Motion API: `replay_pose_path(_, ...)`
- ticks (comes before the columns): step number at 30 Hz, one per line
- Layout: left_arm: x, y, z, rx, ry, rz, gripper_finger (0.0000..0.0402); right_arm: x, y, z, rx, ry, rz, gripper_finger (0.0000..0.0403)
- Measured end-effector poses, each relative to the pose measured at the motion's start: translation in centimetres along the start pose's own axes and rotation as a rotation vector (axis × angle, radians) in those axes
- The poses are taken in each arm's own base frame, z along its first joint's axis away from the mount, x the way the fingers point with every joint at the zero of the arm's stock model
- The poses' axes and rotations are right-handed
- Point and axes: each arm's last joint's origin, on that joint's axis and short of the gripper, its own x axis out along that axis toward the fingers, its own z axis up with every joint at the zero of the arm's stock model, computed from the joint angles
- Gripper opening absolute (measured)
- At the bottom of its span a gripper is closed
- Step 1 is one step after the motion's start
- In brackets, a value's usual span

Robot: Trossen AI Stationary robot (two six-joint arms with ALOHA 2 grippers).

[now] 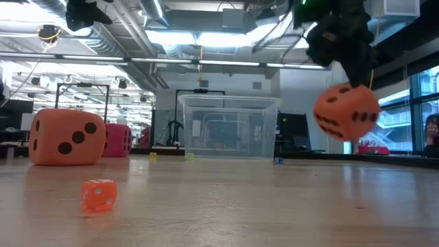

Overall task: Pick & Place Dice
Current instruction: Put the large orange dice into the transparent bin

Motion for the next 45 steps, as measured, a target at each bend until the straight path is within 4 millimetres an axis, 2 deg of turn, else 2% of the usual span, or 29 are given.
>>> replay_pose_path(12,0.0,0.0,0.0,0.000,0.000,0.000,0.0210,-4.1,0.3,-1.5,-0.018,-0.234,0.368,0.0001)
replay_pose_path(19,0.0,0.0,0.0,0.000,0.000,0.000,0.0210,-6.2,1.4,-0.9,-0.070,-0.419,0.579,0.0000)
replay_pose_path(25,0.0,0.0,0.0,0.000,0.000,0.000,0.0210,-7.6,1.6,0.6,-0.069,-0.580,0.679,0.0000)
replay_pose_path(31,0.0,0.0,0.0,-0.001,0.000,0.000,0.0210,-8.6,0.9,2.1,-0.049,-0.709,0.697,0.0000)
replay_pose_path(37,0.1,0.0,0.1,-0.002,0.003,0.002,0.0210,-8.4,-0.1,4.2,-0.014,-0.776,0.629,0.0000)
replay_pose_path(45,0.7,0.1,0.3,0.011,0.024,0.012,0.0210,-7.0,-0.5,7.9,0.031,-0.804,0.566,0.0000)
